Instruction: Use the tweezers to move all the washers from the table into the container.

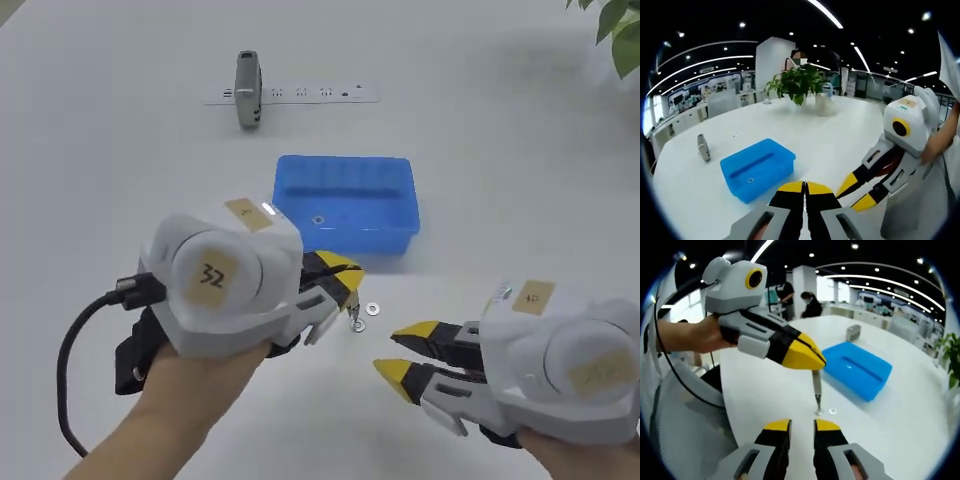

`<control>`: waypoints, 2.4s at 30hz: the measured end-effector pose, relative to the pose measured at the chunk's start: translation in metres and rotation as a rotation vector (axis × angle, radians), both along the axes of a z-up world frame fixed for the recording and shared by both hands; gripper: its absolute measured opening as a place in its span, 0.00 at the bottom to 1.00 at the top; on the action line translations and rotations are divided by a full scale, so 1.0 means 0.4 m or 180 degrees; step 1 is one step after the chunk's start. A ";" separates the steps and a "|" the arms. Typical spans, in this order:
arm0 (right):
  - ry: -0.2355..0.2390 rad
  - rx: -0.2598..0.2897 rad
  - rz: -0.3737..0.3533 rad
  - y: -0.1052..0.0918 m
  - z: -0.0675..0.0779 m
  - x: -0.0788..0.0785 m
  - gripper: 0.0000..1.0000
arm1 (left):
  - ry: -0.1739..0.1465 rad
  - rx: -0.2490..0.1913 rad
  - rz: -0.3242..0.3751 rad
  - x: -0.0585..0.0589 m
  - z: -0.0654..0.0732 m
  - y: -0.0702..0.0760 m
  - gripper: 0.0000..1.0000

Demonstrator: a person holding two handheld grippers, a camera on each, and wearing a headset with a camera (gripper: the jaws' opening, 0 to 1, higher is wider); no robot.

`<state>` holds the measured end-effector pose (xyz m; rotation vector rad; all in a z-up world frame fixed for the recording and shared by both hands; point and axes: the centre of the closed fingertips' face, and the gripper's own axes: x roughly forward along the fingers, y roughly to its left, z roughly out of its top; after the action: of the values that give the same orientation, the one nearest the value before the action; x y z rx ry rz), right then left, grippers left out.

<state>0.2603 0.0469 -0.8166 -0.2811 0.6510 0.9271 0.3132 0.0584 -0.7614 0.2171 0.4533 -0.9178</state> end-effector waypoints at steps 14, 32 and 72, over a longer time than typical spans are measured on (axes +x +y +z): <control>-0.0003 0.0012 -0.0025 -0.005 0.004 -0.001 0.13 | 0.0017 -0.0030 0.0016 0.002 0.005 -0.003 0.00; 0.0018 0.0011 -0.0035 -0.007 -0.001 -0.003 0.13 | -0.0068 -0.0018 -0.0033 -0.012 -0.002 -0.017 0.00; 0.0072 0.0013 -0.0125 -0.026 -0.025 0.004 0.11 | -0.0060 0.0109 -0.0045 -0.014 -0.058 -0.014 0.00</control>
<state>0.2620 0.0364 -0.8266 -0.2538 0.6734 0.8951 0.3077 0.0528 -0.7845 0.2604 0.4508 -0.9217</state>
